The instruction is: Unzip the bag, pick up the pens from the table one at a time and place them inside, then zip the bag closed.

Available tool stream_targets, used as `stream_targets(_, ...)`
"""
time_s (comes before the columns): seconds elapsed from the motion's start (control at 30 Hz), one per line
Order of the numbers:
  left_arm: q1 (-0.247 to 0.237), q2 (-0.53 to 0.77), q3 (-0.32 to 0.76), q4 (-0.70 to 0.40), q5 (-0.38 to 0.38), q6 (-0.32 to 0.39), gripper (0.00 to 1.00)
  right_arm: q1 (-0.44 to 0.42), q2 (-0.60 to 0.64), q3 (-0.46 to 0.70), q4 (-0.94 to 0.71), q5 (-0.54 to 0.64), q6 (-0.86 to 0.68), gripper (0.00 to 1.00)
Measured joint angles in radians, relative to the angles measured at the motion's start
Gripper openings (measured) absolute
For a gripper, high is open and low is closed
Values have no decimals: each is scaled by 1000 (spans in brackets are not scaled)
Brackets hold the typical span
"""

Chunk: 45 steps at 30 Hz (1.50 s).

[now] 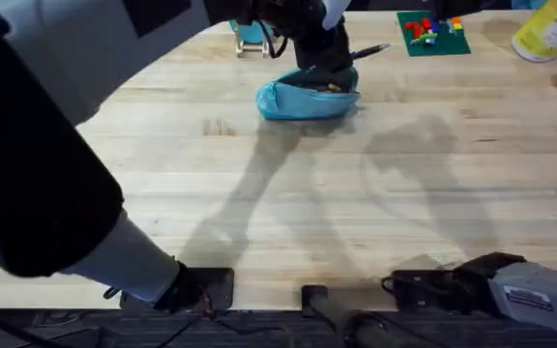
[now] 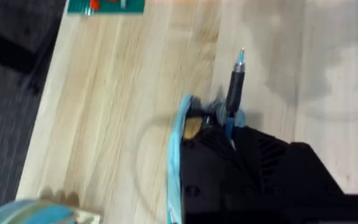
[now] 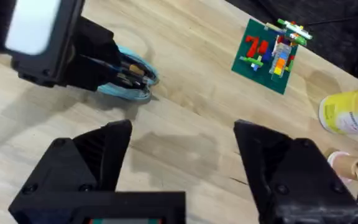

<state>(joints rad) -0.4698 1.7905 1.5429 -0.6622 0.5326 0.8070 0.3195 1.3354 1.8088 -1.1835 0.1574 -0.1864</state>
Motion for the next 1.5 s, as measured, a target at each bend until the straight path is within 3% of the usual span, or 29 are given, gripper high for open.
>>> stream_targets(0.47, 3, 127, 5, -53, -91, -14, 43, 0, 0, 0, 1, 0, 0, 996)
stream_targets(0.83, 5, 133, 5, -113, -191, -15, 43, 0, 0, 0, 1, 0, 0, 996)
stream_targets(1.4, 39, 133, 5, -157, -219, -16, 47, 0, 0, 0, 1, 0, 0, 995)
stream_targets(1.43, 39, 133, 5, -157, -221, -14, 137, 0, 0, 0, 1, 0, 0, 995)
stream_targets(1.5, 39, 133, 5, -155, -230, -15, 459, 0, 0, 0, 1, 0, 0, 996)
